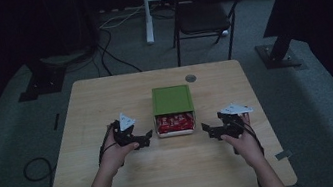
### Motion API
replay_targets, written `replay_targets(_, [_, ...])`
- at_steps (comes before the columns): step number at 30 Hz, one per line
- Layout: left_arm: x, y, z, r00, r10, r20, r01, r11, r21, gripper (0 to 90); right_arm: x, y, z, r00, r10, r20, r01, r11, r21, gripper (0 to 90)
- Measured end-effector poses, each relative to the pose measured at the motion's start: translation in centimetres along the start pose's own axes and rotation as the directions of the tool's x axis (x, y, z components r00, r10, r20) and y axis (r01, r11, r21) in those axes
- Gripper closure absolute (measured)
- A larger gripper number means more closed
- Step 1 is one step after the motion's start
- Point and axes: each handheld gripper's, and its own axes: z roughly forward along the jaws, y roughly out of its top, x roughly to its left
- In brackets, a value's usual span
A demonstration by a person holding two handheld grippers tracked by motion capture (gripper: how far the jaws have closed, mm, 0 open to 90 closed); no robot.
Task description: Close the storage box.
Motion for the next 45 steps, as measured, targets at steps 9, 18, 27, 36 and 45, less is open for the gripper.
replay_targets(9, [0.8,-1.1,-0.6,0.9996,-0.026,-0.008,0.026,0.9997,0.003,2.6,-0.7,-1.5,-0.3,0.9996,0.005,0.027,-0.005,1.0,0.024,13.4])
replay_targets(18, [1.9,-2.5,-1.1,0.9978,-0.057,-0.034,0.058,0.9982,0.015,2.6,-0.7,-3.1,-0.3,0.9993,-0.005,0.037,0.003,0.998,0.062,13.4])
replay_targets(27, [3.3,-4.3,-1.9,0.9922,-0.098,-0.076,0.101,0.9942,0.036,2.6,-0.4,-4.3,-0.2,0.9991,-0.022,0.036,0.018,0.995,0.099,13.4])
replay_targets(36, [4.6,-5.9,-3.0,0.9846,-0.13,-0.117,0.136,0.9895,0.047,2.6,-0.5,-5.0,-0.2,0.9981,-0.028,0.055,0.021,0.992,0.122,13.3])
replay_targets(45, [6.4,-7.1,-4.5,0.9698,-0.17,-0.175,0.179,0.983,0.039,2.6,-0.4,-5.9,0.0,0.9971,-0.052,0.056,0.042,0.985,0.166,13.3])
